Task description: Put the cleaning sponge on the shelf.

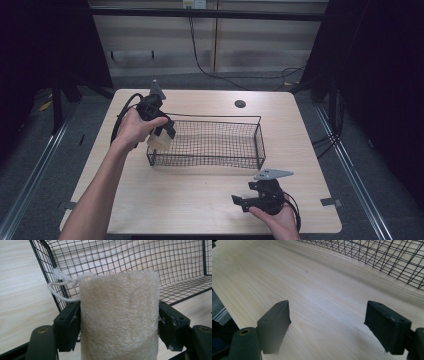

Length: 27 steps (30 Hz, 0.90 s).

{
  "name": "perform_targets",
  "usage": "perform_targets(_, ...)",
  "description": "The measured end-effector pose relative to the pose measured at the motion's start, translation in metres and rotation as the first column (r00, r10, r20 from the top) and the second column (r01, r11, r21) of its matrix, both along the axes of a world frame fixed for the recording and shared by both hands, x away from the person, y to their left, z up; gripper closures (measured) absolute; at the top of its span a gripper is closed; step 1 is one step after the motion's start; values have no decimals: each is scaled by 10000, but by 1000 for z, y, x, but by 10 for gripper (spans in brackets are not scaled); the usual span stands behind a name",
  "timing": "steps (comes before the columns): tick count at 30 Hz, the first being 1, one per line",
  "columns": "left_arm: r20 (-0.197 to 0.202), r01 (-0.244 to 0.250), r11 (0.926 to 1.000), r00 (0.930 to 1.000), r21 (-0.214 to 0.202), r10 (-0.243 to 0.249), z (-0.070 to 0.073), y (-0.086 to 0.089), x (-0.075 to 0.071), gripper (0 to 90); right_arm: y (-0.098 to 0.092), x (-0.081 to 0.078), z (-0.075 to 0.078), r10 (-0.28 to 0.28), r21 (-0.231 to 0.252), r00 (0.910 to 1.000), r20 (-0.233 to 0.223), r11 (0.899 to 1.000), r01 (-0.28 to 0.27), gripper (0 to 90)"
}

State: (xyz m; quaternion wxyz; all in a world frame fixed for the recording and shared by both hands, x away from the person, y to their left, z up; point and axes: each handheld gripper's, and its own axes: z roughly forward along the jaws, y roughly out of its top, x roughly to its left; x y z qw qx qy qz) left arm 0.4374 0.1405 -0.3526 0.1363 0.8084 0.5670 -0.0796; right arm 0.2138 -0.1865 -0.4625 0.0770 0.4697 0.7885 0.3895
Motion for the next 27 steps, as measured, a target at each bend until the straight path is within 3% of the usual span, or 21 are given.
perform_targets(4, -109, -167, 9998, 9998, 100, 168, -3, -2, 2, 282, 0, 0, 0, 15, -8, 10000, 31, 10000, -15, 200)
perform_targets(5, -158, -485, 9987, 9987, 150, 488, -5, -5, 2, 282, 0, 0, 0, 29, -1, 10000, 28, 10000, -29, 200)
perform_targets(10, -228, -848, 9957, 9961, 377, 857, -13, -10, 6, 282, 1, -1, 0, 9, 30, 10000, -41, 10000, -8, 200)
perform_targets(19, -210, -801, 9925, 9964, 921, 824, -23, -15, 8, 282, 1, -1, 1, 3, 18, 10000, -38, 10000, -3, 200)
perform_targets(27, -381, -1132, 9897, 9924, 878, 1169, -36, -11, 10, 282, 1, -1, 1, 43, -5, 10000, -44, 10000, -44, 200)
